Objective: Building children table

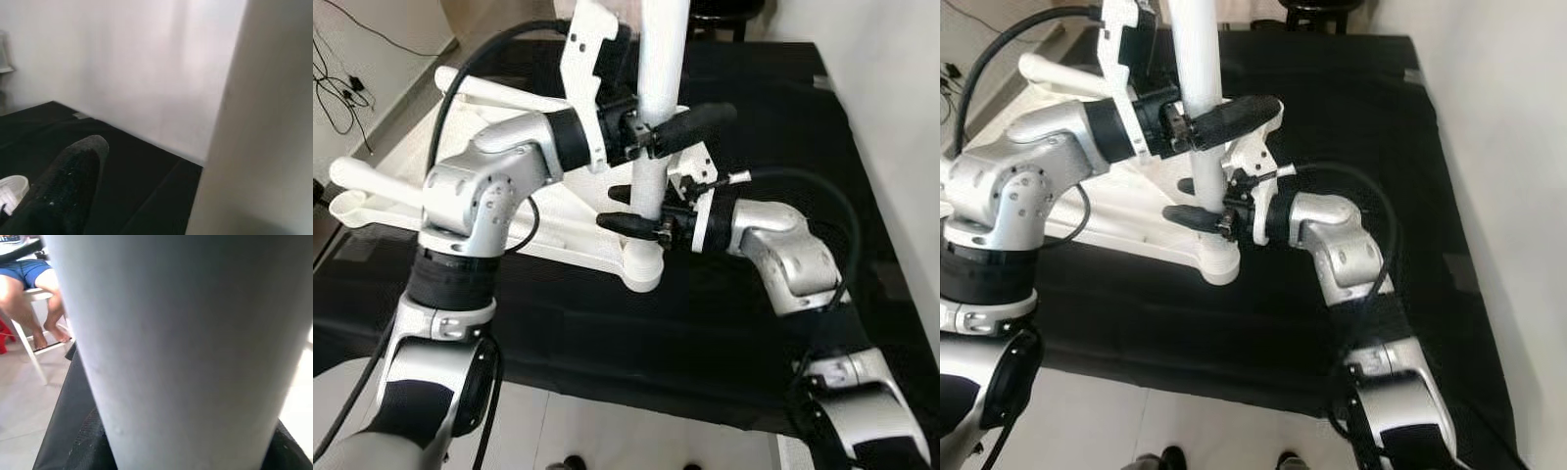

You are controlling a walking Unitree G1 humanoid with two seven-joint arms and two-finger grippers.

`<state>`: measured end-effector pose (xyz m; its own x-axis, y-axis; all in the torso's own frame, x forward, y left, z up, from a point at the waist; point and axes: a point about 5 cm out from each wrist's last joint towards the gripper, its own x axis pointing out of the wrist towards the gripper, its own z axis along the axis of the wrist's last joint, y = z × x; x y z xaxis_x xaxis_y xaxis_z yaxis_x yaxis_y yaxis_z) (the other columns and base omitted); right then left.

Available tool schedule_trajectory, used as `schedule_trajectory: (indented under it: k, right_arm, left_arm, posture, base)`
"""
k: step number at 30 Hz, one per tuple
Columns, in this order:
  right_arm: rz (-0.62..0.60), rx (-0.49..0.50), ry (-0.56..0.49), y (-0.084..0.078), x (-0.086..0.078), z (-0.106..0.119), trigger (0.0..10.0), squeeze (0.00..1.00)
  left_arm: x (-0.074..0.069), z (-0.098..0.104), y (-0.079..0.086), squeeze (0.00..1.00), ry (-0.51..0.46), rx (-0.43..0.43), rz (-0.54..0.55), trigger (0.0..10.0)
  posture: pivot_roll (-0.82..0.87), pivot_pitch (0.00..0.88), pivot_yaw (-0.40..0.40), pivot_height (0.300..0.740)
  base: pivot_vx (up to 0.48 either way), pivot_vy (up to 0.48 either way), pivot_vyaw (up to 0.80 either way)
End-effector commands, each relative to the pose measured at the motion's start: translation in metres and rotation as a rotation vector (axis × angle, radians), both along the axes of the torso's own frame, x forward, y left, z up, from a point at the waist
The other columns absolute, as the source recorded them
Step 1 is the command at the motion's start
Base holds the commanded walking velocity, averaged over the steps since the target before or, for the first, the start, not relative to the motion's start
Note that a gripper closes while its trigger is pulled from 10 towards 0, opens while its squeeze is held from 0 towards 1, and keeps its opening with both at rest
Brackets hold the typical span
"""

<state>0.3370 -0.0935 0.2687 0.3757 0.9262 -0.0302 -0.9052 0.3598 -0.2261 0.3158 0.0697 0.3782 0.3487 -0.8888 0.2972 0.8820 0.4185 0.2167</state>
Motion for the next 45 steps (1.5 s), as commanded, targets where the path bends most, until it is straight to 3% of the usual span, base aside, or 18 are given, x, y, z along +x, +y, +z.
schedule_trajectory:
  k: [1,2,4,5,6,16,22,23,24,25,28,29,30,37,38,41,43,45]
  right_arm:
    - [0.035,-0.034,0.089,0.013,-0.010,-0.023,0.0,0.00]
    - [-0.319,-0.068,0.130,0.008,-0.006,-0.045,0.0,0.00]
    - [-0.756,-0.062,0.210,-0.005,-0.025,-0.080,0.0,0.00]
    - [-0.756,-0.062,0.210,-0.005,-0.025,-0.080,0.0,0.00]
    - [-0.881,-0.005,0.259,-0.009,-0.030,-0.084,0.0,0.00]
    - [-0.915,0.076,0.256,-0.006,-0.020,-0.073,0.0,0.00]
    - [-0.945,0.136,0.272,0.002,-0.029,-0.070,0.0,0.00]
    - [-0.942,0.135,0.262,0.003,-0.029,-0.068,5.8,0.00]
    - [-0.942,0.135,0.262,0.003,-0.029,-0.068,5.8,0.00]
    - [-0.939,0.131,0.254,0.003,-0.029,-0.067,10.0,0.00]
    - [-0.885,0.175,0.245,0.005,-0.030,-0.062,10.0,0.00]
    - [-0.857,0.203,0.236,0.005,-0.030,-0.059,10.0,1.00]
    - [-0.857,0.203,0.236,0.005,-0.030,-0.059,10.0,1.00]
    - [-0.514,0.287,0.149,0.009,-0.026,-0.031,10.0,1.00]
    - [-0.474,0.246,0.112,0.006,-0.025,-0.029,10.0,0.00]
    - [-0.342,0.162,0.056,-0.005,-0.015,-0.021,10.0,0.00]
    - [-0.342,0.162,0.056,-0.005,-0.015,-0.021,10.0,0.00]
    - [-0.195,0.138,0.057,-0.008,-0.008,-0.013,10.0,0.00]
  left_arm:
    - [-0.001,-0.004,-0.002,1.00,0.021,-0.003,-0.004,10.0]
    - [0.000,-0.007,0.005,0.00,0.040,-0.008,0.016,10.0]
    - [0.001,-0.015,0.016,0.00,0.078,-0.022,0.059,10.0]
    - [0.001,-0.015,0.016,0.00,0.078,-0.022,0.059,10.0]
    - [0.001,-0.021,0.019,0.00,0.098,-0.027,0.073,10.0]
    - [-0.004,-0.032,0.031,0.00,0.118,-0.054,0.122,10.0]
    - [-0.017,-0.045,0.058,0.00,0.139,-0.084,0.240,10.0]
    - [-0.021,-0.048,0.066,0.00,0.139,-0.084,0.270,10.0]
    - [-0.021,-0.048,0.066,0.00,0.139,-0.084,0.270,10.0]
    - [-0.023,-0.049,0.070,0.00,0.139,-0.084,0.289,10.0]
    - [-0.029,-0.055,0.084,0.00,0.145,-0.084,0.357,10.0]
    - [-0.033,-0.058,0.089,0.00,0.150,-0.085,0.385,10.0]
    - [-0.033,-0.058,0.089,0.00,0.150,-0.085,0.385,10.0]
    - [-0.053,-0.071,0.098,0.00,0.187,-0.116,0.428,10.0]
    - [-0.056,-0.076,0.096,0.00,0.204,-0.111,0.424,10.0]
    - [-0.071,-0.105,0.083,0.00,0.280,-0.043,0.382,10.0]
    - [-0.071,-0.105,0.083,0.00,0.280,-0.043,0.382,10.0]
    - [-0.089,-0.133,0.065,0.00,0.356,0.016,0.333,10.0]
  posture:
    - [-0.03,0.298,0.033,0.740]
    - [-0.04,0.299,0.025,0.740]
    - [-0.03,0.304,0.032,0.740]
    - [-0.03,0.304,0.032,0.740]
    - [-0.04,0.291,0.032,0.740]
    - [-0.05,0.271,0.005,0.740]
    - [-0.04,0.260,0.007,0.740]
    - [-0.04,0.260,0.009,0.740]
    - [-0.04,0.260,0.009,0.740]
    - [-0.04,0.260,0.009,0.740]
    - [-0.04,0.260,0.009,0.740]
    - [-0.04,0.260,0.009,0.740]
    - [-0.04,0.260,0.009,0.740]
    - [-0.03,0.259,0.001,0.740]
    - [-0.02,0.260,-0.003,0.740]
    - [-0.02,0.265,-0.007,0.740]
    - [-0.02,0.265,-0.007,0.740]
    - [-0.01,0.281,-0.018,0.740]
  base:
    - [0.000,0.000,0.00]
    - [0.000,0.000,0.00]
    - [0.000,0.000,0.00]
    - [0.000,0.000,0.00]
    - [0.000,0.000,0.00]
    - [0.000,0.000,0.00]
    - [0.000,0.000,0.00]
    - [0.000,0.000,0.00]
    - [0.000,0.000,0.00]
    - [0.000,0.000,0.00]
    - [0.000,0.000,0.00]
    - [0.000,0.000,0.00]
    - [0.000,0.000,0.00]
    - [0.000,0.000,0.00]
    - [0.000,0.000,0.00]
    - [0.000,0.000,0.00]
    - [0.000,0.000,0.00]
    - [0.000,0.000,0.00]
